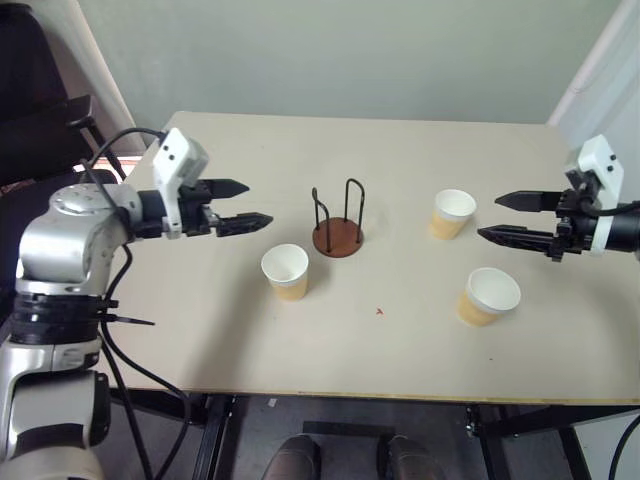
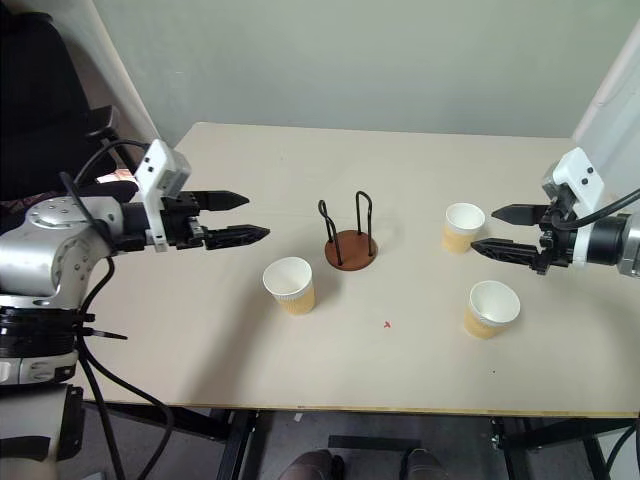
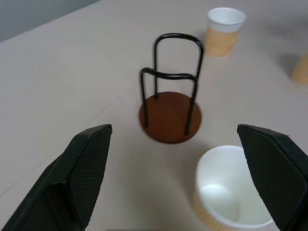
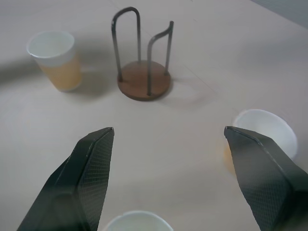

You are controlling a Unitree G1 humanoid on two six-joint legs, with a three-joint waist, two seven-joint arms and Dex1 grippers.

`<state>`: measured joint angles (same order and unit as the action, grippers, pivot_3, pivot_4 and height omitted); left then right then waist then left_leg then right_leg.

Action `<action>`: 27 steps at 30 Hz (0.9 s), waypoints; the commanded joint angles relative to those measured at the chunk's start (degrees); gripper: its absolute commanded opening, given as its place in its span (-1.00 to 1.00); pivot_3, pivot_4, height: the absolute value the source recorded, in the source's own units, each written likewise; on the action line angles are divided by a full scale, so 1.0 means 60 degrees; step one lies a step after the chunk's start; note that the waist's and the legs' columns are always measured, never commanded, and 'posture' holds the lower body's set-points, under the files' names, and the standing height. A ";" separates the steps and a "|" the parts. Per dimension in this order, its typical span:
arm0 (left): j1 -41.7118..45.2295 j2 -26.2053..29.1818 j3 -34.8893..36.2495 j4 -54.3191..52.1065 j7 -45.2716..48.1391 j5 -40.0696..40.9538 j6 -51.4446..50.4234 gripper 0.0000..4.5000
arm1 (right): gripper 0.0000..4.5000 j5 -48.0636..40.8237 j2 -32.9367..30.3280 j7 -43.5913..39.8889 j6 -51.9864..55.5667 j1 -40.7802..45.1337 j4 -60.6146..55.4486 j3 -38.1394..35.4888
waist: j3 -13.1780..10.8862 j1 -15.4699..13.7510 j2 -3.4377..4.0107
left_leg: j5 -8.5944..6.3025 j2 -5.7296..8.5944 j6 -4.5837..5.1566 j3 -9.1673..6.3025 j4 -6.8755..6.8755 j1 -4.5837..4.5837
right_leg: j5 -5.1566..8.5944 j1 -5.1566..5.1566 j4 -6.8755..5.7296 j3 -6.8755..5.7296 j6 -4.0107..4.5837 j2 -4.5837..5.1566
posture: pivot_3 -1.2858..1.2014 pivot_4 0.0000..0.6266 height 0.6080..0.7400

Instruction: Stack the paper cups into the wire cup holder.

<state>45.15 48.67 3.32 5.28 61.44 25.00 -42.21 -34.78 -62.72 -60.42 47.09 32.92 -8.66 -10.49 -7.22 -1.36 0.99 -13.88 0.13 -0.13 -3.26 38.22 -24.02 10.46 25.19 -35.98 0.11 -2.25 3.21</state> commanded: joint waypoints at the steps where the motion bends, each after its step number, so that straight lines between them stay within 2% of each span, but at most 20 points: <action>1: 0.0718 -0.0346 -0.0166 -0.0246 -0.0720 -0.0051 -0.0652 1.00 | 0.68 -0.0148 -0.0266 0.0082 0.0070 0.0014 -0.0332 -0.0628 | 0.0000 -0.0007 -0.0001 | 0.0000 0.0000 0.0000 0.0000 0.0001 0.0000 | -0.0002 0.0000 -0.0001 0.0000 -0.0002 0.0000 | 0.03 -0.52 1.00; 12: 0.1043 -0.0849 -0.1321 -0.0732 -0.0865 -0.0091 -0.1487 1.00 | 0.68 -0.0151 -0.0345 0.0205 0.0073 -0.0098 -0.0415 -0.0774 | 0.0000 0.0009 -0.0001 | 0.0006 -0.0002 -0.0004 0.0011 0.0004 0.0003 | -0.0010 -0.0001 0.0002 0.0003 -0.0011 0.0000 | 0.03 -0.52 1.00; 27: 0.2235 -0.1691 -0.2439 0.1216 -0.0378 -0.1176 -0.0545 1.00 | 0.68 -0.0540 -0.0444 0.0244 0.0450 -0.0297 -0.0899 -0.1197 | -0.0001 -0.0005 -0.0001 | 0.0013 -0.0002 0.0001 0.0018 0.0009 0.0000 | -0.0015 -0.0004 0.0007 0.0007 -0.0024 0.0001 | 0.03 -0.52 1.00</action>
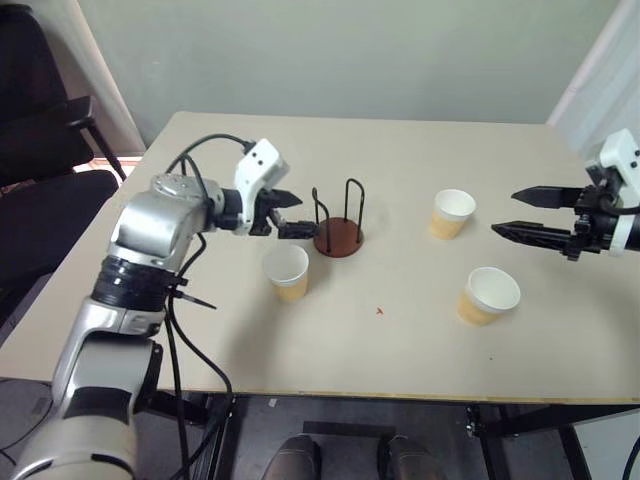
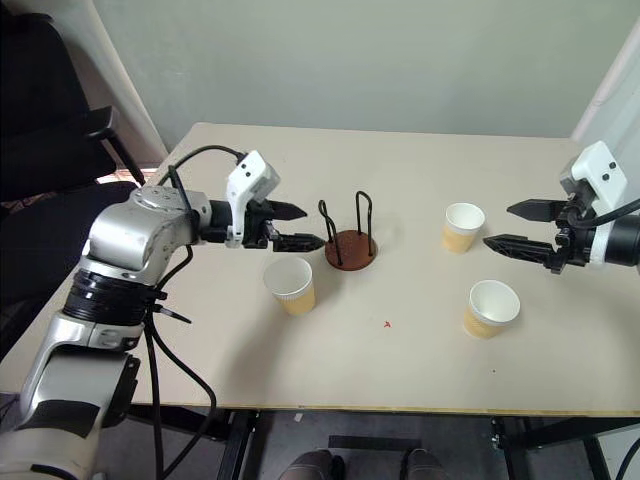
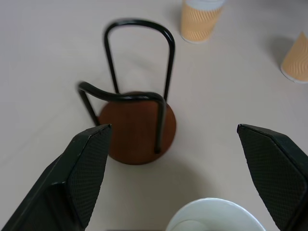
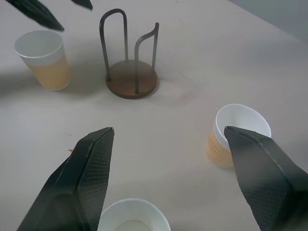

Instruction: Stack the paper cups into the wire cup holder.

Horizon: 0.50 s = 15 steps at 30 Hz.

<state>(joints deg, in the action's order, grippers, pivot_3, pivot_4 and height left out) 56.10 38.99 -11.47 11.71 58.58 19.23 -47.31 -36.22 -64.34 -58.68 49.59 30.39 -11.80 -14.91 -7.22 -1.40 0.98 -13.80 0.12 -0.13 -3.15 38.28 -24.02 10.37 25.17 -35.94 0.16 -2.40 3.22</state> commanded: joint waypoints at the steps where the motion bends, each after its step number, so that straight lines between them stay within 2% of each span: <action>1: 0.0434 -0.0132 -0.0007 0.0225 0.0109 -0.0269 0.0356 1.00 | 0.68 -0.0376 -0.0160 -0.0066 0.0059 0.0130 -0.0428 -0.0485 | 0.0000 -0.0001 0.0000 | 0.0000 0.0000 0.0000 0.0001 0.0000 0.0000 | 0.0000 0.0000 0.0000 0.0000 -0.0001 -0.0001 | 0.03 -0.52 1.00; 9: 0.0885 -0.0717 -0.0137 0.1491 0.0156 -0.0833 0.1060 1.00 | 0.68 -0.1648 -0.0109 -0.0234 0.0737 0.0325 -0.0963 -0.0753 | 0.0000 -0.0007 0.0000 | 0.0007 0.0001 0.0009 0.0015 0.0003 -0.0004 | 0.0002 -0.0001 0.0003 0.0007 -0.0016 0.0000 | 0.03 -0.52 1.00; 15: 0.0982 -0.1209 -0.0247 0.1947 0.0338 -0.1125 0.1339 1.00 | 0.68 -0.2017 -0.0155 -0.0219 0.0758 0.0462 -0.1147 -0.0604 | 0.0000 -0.0013 -0.0001 | 0.0012 0.0001 0.0017 0.0029 0.0005 -0.0007 | 0.0004 -0.0001 0.0005 0.0011 -0.0031 0.0001 | 0.03 -0.52 1.00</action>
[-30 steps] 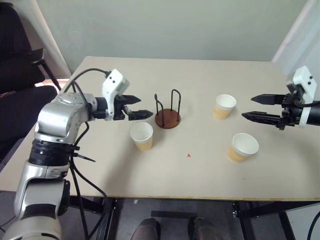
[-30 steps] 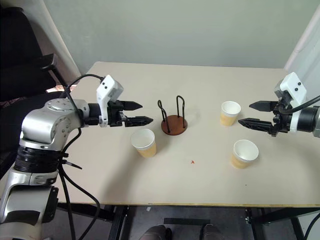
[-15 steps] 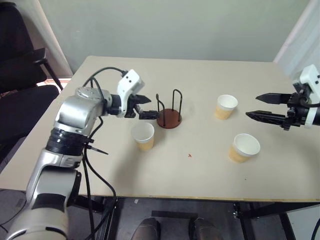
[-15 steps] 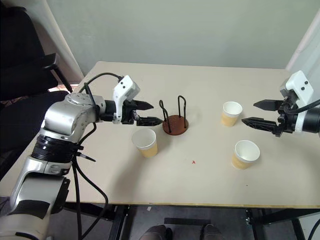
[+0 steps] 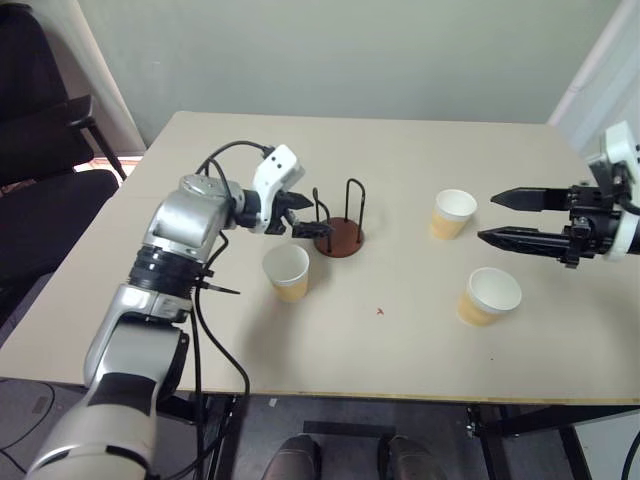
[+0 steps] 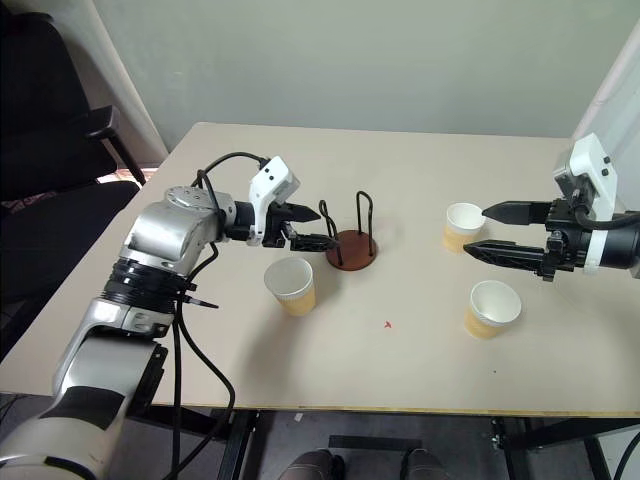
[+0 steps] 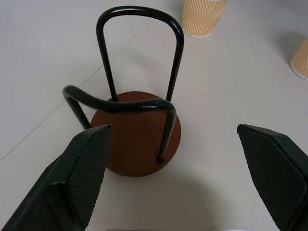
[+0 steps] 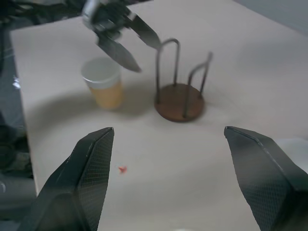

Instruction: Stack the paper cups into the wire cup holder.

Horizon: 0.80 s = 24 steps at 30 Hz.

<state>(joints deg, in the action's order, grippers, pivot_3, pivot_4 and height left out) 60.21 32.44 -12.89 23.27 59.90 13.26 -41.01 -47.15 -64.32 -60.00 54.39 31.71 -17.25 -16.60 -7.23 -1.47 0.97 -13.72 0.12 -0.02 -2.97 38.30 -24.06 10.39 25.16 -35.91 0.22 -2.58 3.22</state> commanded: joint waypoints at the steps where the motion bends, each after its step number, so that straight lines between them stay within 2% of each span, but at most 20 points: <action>1: 0.0296 -0.0192 -0.0037 0.0062 0.0131 -0.0168 0.0335 1.00 | 0.68 -0.0205 -0.0162 0.0013 -0.0056 0.0285 -0.0234 -0.0286 | 0.0000 -0.0002 0.0000 | 0.0000 0.0000 0.0001 0.0001 0.0000 0.0000 | -0.0001 0.0000 0.0001 0.0001 -0.0004 0.0000 | 0.03 -0.52 1.00; 11: 0.0441 -0.1028 0.0146 0.0941 -0.0608 -0.0685 0.1172 1.00 | 0.68 -0.0150 -0.0124 0.0064 -0.0146 0.0214 -0.0204 -0.0295 | 0.0000 -0.0021 0.0000 | 0.0003 0.0000 0.0006 0.0009 0.0013 -0.0001 | -0.0008 0.0000 -0.0002 0.0006 -0.0017 0.0001 | 0.03 -0.52 1.00; 12: 0.0445 -0.1079 0.0164 0.1034 -0.0669 -0.0724 0.1287 0.92 | 0.69 -0.0141 -0.0126 0.0070 -0.0151 0.0201 -0.0206 -0.0295 | 0.0000 -0.0021 0.0000 | 0.0004 0.0000 0.0007 0.0010 0.0014 -0.0001 | -0.0009 -0.0001 -0.0002 0.0006 -0.0020 0.0001 | 0.03 -0.52 1.00; 15: 0.0424 -0.1275 0.0236 0.1350 -0.1015 -0.0852 0.1639 0.58 | 0.70 -0.0119 -0.0137 0.0060 -0.0179 0.0191 -0.0157 -0.0285 | 0.0000 -0.0025 0.0000 | 0.0003 0.0000 0.0009 0.0014 0.0017 -0.0001 | -0.0011 -0.0002 -0.0002 0.0008 -0.0023 0.0000 | 0.03 -0.52 1.00; 24: 0.0259 -0.1437 0.0496 0.1137 -0.1146 -0.0774 0.1969 -0.92 | 0.70 -0.0089 -0.0167 0.0038 -0.0216 0.0095 -0.0118 -0.0308 | 0.0000 -0.0034 0.0000 | 0.0003 0.0002 0.0012 0.0025 0.0025 -0.0003 | -0.0014 -0.0002 -0.0002 0.0011 -0.0029 -0.0001 | 0.03 -0.52 1.00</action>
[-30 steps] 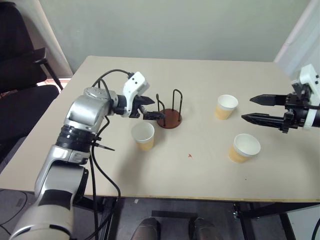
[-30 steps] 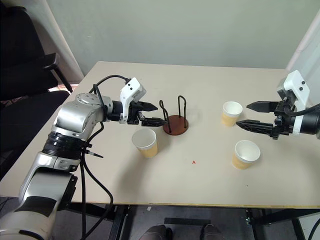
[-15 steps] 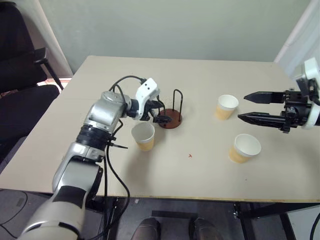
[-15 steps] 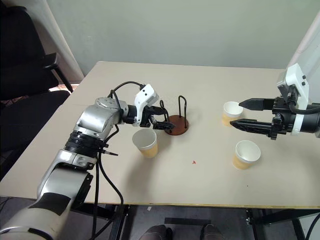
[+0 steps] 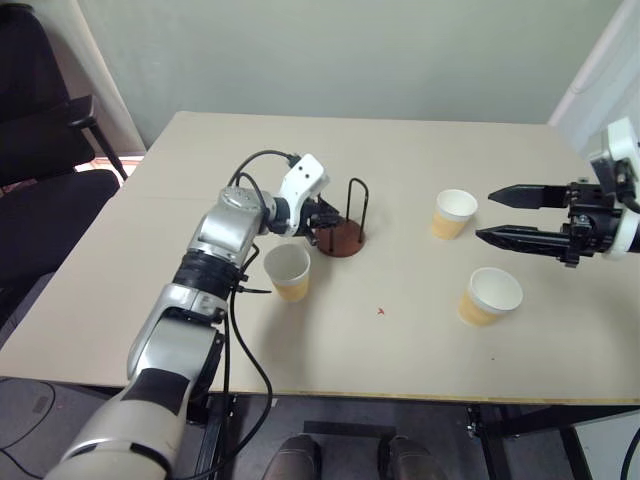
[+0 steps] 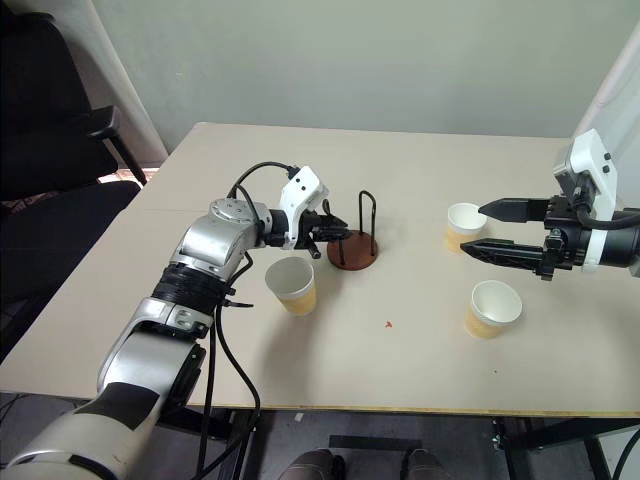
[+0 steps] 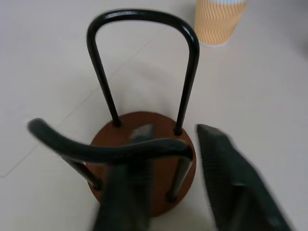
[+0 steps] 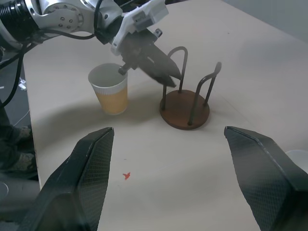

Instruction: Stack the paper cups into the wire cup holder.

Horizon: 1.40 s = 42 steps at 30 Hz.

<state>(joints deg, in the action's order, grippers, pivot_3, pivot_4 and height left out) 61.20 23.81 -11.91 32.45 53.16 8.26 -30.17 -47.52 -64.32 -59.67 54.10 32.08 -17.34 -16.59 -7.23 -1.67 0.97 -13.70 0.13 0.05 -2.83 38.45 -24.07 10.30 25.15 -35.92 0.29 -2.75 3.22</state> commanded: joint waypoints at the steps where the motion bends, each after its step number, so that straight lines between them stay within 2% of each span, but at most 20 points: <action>1: 0.0083 0.0002 0.0358 -0.0411 -0.0018 0.0076 0.0152 -0.99 | 0.70 -0.0030 -0.0169 -0.0017 -0.0165 0.0025 -0.0109 -0.0313 | 0.0000 0.0000 0.0000 | 0.0000 0.0000 0.0001 0.0001 0.0002 0.0000 | 0.0000 0.0000 0.0000 0.0000 -0.0001 0.0000 | 0.03 -0.52 1.00; 12: -0.0116 0.0012 0.0545 -0.1157 0.0852 0.0646 0.0010 -0.99 | 0.70 -0.0070 -0.0341 -0.0112 -0.0102 0.0056 -0.0154 -0.0370 | 0.0000 -0.0003 0.0000 | 0.0001 0.0001 0.0005 0.0005 0.0012 -0.0003 | -0.0003 -0.0001 -0.0001 0.0002 -0.0006 -0.0001 | 0.03 -0.52 1.00; 17: -0.0085 0.0099 0.0402 -0.2006 0.1845 0.1102 -0.0353 -0.99 | 0.70 -0.0362 -0.1072 -0.0625 0.0219 -0.0404 -0.0408 -0.0975 | 0.0000 -0.0051 0.0000 | -0.0002 0.0005 0.0012 0.0004 0.0016 -0.0013 | 0.0001 -0.0001 0.0001 0.0002 -0.0012 0.0000 | 0.03 -0.52 1.00; 23: -0.0466 0.0140 -0.0385 -0.3346 0.2900 0.1314 -0.0907 -0.99 | 0.70 -0.0376 -0.1880 -0.1072 0.0670 -0.1518 -0.0787 -0.2300 | 0.0000 -0.0063 0.0000 | -0.0009 0.0006 0.0016 0.0007 0.0026 -0.0021 | 0.0008 -0.0003 0.0004 0.0005 -0.0023 0.0002 | 0.03 -0.52 1.00; 32: -0.1069 -0.0298 -0.1292 -0.3735 0.2923 0.0977 -0.0717 -0.99 | 0.70 -0.0457 -0.2033 -0.0996 0.1022 -0.2258 -0.1240 -0.3267 | 0.0000 -0.0055 0.0000 | -0.0005 0.0003 0.0029 0.0014 0.0046 0.0003 | 0.0000 -0.0031 -0.0003 0.0017 -0.0037 0.0002 | 0.03 -0.52 1.00; 38: -0.1382 -0.0746 -0.1507 -0.3497 0.2430 0.0647 -0.0440 -0.99 | 0.70 -0.0423 -0.2009 -0.0947 0.1018 -0.2300 -0.1327 -0.3265 | 0.0002 -0.0054 0.0004 | -0.0020 0.0005 0.0063 0.0017 0.0071 0.0004 | 0.0001 -0.0048 0.0001 0.0025 -0.0057 0.0002 | 0.03 -0.52 1.00; 42: -0.1814 -0.0628 -0.1916 -0.3612 0.2342 0.0180 -0.0031 -0.99 | 0.70 -0.0375 -0.2066 -0.0970 0.0830 -0.2147 -0.1224 -0.3014 | 0.0006 -0.0054 0.0010 | -0.0031 0.0009 0.0076 0.0015 0.0087 0.0010 | 0.0011 -0.0068 0.0004 0.0030 -0.0076 0.0002 | 0.03 -0.52 1.00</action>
<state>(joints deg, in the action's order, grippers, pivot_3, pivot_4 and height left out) 51.57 19.41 -21.84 11.79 67.51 10.87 -31.16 -49.50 -75.37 -65.61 60.21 18.34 -24.83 -33.54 -7.19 -2.00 1.03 -13.91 0.19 0.53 -2.72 38.98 -23.98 10.38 24.70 -35.89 0.49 -3.23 3.22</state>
